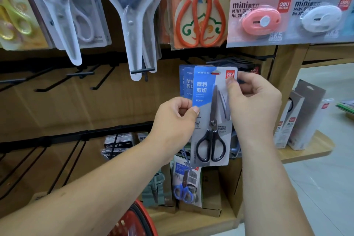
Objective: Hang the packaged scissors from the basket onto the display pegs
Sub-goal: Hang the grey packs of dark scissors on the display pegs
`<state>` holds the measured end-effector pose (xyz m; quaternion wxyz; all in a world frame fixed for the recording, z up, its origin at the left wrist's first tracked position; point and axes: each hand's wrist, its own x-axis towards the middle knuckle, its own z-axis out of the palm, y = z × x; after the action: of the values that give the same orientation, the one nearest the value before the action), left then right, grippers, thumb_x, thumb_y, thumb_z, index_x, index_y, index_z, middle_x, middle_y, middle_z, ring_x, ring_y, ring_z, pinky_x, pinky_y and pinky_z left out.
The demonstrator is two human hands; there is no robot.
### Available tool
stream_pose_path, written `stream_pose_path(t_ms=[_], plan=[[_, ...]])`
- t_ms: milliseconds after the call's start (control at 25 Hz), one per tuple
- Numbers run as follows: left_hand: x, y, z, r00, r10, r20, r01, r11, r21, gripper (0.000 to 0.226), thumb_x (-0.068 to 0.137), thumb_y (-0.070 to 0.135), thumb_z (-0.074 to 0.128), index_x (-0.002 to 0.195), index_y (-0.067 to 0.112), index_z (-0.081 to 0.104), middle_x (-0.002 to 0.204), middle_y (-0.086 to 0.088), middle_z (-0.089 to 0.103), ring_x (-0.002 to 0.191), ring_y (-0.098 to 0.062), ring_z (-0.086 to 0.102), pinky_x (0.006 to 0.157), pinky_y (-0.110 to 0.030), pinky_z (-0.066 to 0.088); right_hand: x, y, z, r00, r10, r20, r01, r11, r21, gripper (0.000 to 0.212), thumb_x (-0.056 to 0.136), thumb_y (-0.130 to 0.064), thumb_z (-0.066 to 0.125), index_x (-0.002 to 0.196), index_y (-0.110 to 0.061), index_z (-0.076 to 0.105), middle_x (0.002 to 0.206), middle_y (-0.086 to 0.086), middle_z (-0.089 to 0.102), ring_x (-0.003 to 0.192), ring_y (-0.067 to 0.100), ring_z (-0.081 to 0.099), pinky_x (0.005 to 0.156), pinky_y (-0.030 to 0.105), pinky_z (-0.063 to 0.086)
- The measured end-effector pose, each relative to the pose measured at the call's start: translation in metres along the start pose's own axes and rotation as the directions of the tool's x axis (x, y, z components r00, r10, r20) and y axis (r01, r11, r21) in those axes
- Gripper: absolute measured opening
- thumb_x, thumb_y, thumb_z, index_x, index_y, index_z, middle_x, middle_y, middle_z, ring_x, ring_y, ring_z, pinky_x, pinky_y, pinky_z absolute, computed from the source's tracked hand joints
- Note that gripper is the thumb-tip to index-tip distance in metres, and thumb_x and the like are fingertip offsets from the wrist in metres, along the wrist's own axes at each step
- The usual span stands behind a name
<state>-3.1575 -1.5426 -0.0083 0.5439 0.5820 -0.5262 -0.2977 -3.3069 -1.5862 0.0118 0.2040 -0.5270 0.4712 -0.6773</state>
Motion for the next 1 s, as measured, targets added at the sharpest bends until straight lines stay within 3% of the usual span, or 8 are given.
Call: stream_pose_path(t_ms=[200,280,400,520,640,760,840,1000], plan=[[-0.001,-0.003,0.0,1.0,-0.002,-0.031,0.001,1.0,-0.013,0.009,0.104,0.023,0.066,0.098,0.018,0.071,0.097,-0.007,0.077,0.091,-0.028,0.075,0.078,-0.045,0.066,0.001,0.0,-0.001,1.0,0.005,0.024,-0.006,0.999,0.043,0.016,0.096,-0.032,0.075,0.111,-0.026,0.08,0.08,-0.007,0.074,0.08,0.011,0.072,0.076,0.043,0.062],[0.005,-0.005,-0.004,0.998,-0.034,-0.058,0.033,0.999,-0.026,0.009,0.103,0.022,0.067,0.099,0.016,0.072,0.098,-0.011,0.078,0.094,-0.035,0.075,0.081,-0.052,0.065,0.001,0.0,0.001,0.999,0.006,0.033,-0.007,1.0,0.023,0.019,0.095,-0.033,0.076,0.112,-0.026,0.079,0.079,-0.009,0.073,0.079,0.007,0.071,0.079,0.038,0.061],[0.009,-0.005,-0.008,0.994,-0.088,-0.057,0.085,0.995,-0.055,0.008,0.103,0.018,0.068,0.1,0.012,0.072,0.097,-0.012,0.079,0.09,-0.031,0.078,0.078,-0.047,0.067,0.001,0.003,0.001,0.997,0.026,0.076,-0.023,0.999,-0.033,0.025,0.094,-0.035,0.076,0.117,-0.024,0.078,0.081,-0.014,0.072,0.081,0.003,0.068,0.08,0.029,0.059],[0.021,-0.008,-0.011,0.991,-0.117,-0.062,0.111,0.99,-0.092,0.006,0.101,0.013,0.07,0.098,0.009,0.074,0.094,-0.014,0.08,0.082,-0.032,0.077,0.074,-0.046,0.067,-0.001,0.01,-0.001,0.971,0.062,0.229,-0.04,0.994,-0.098,0.024,0.093,-0.038,0.077,0.11,-0.022,0.08,0.09,-0.012,0.074,0.086,0.003,0.068,0.083,0.03,0.06],[0.032,-0.014,-0.011,0.988,-0.116,-0.101,0.105,0.989,-0.106,0.003,0.098,0.013,0.075,0.099,0.011,0.076,0.098,-0.015,0.079,0.091,-0.032,0.077,0.081,-0.046,0.066,-0.003,0.024,0.0,0.958,0.101,0.266,-0.046,0.978,-0.205,0.031,0.089,-0.043,0.08,0.116,-0.027,0.079,0.094,-0.004,0.07,0.086,0.007,0.065,0.084,0.035,0.059],[0.034,-0.023,-0.01,0.99,-0.1,-0.102,0.091,0.992,-0.093,0.008,0.096,0.015,0.077,0.103,0.013,0.074,0.102,-0.015,0.078,0.097,-0.031,0.076,0.086,-0.045,0.065,-0.012,0.034,0.01,0.895,0.155,0.418,-0.115,0.986,-0.122,0.046,0.09,-0.042,0.079,0.133,-0.031,0.07,0.093,-0.002,0.073,0.09,0.015,0.072,0.084,0.045,0.063],[0.029,-0.03,-0.013,0.992,-0.087,-0.09,0.082,0.995,-0.058,0.011,0.096,0.014,0.077,0.105,0.016,0.073,0.103,-0.009,0.077,0.095,-0.023,0.074,0.086,-0.039,0.065,-0.018,0.039,0.016,0.858,0.172,0.484,-0.132,0.984,-0.116,0.061,0.092,-0.038,0.079,0.149,-0.033,0.056,0.104,-0.003,0.071,0.094,0.013,0.07,0.091,0.041,0.061],[0.011,-0.045,-0.033,0.989,-0.115,-0.096,0.116,0.993,0.001,0.016,0.098,0.013,0.073,0.112,0.022,0.071,0.108,-0.002,0.073,0.103,-0.019,0.072,0.09,-0.04,0.064,-0.024,0.037,0.025,0.833,0.14,0.535,-0.072,0.987,-0.145,0.07,0.093,-0.037,0.078,0.156,-0.037,0.046,0.118,-0.012,0.064,0.108,0.006,0.064,0.098,0.031,0.053]])
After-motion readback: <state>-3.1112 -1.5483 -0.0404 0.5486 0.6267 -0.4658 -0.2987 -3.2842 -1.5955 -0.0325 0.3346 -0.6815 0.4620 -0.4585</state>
